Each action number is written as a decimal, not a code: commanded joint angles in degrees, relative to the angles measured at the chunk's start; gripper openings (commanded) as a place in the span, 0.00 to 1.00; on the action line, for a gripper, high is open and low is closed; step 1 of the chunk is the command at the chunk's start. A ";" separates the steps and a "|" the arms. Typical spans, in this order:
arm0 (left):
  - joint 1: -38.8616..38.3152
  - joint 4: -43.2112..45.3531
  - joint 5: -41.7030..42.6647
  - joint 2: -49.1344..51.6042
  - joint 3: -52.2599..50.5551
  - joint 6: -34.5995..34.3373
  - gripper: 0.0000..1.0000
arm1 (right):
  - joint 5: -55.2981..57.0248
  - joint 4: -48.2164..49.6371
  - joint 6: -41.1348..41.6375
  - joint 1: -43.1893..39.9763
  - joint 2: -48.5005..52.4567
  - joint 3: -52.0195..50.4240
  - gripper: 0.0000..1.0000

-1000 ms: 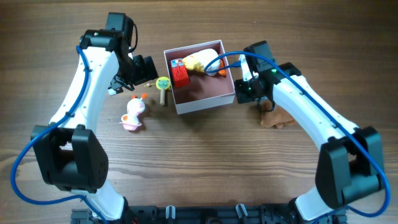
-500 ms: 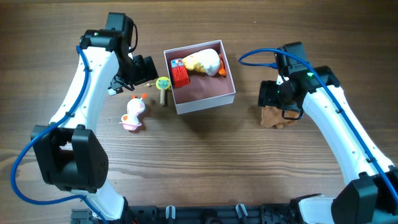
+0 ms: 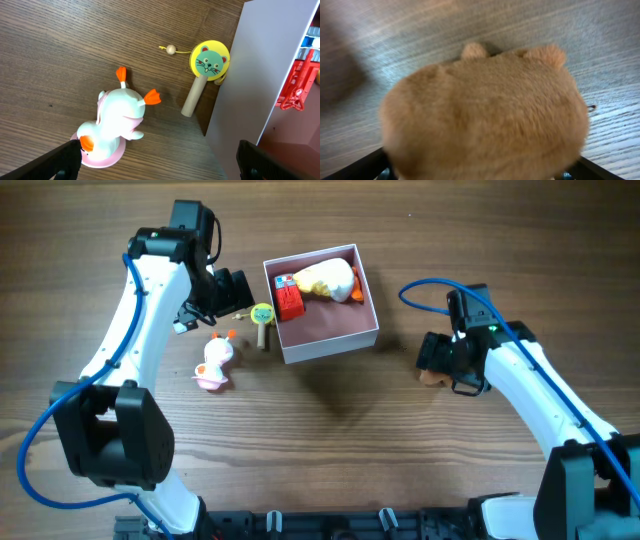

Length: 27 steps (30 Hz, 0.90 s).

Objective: Pack container
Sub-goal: 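Lower the right gripper onto the brown plush bear and grasp it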

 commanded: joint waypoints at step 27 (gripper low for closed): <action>0.15 0.02 -0.35 -0.59 -0.37 0.09 1.00 | 1.95 1.84 -2.10 -0.28 -3.37 -0.24 0.42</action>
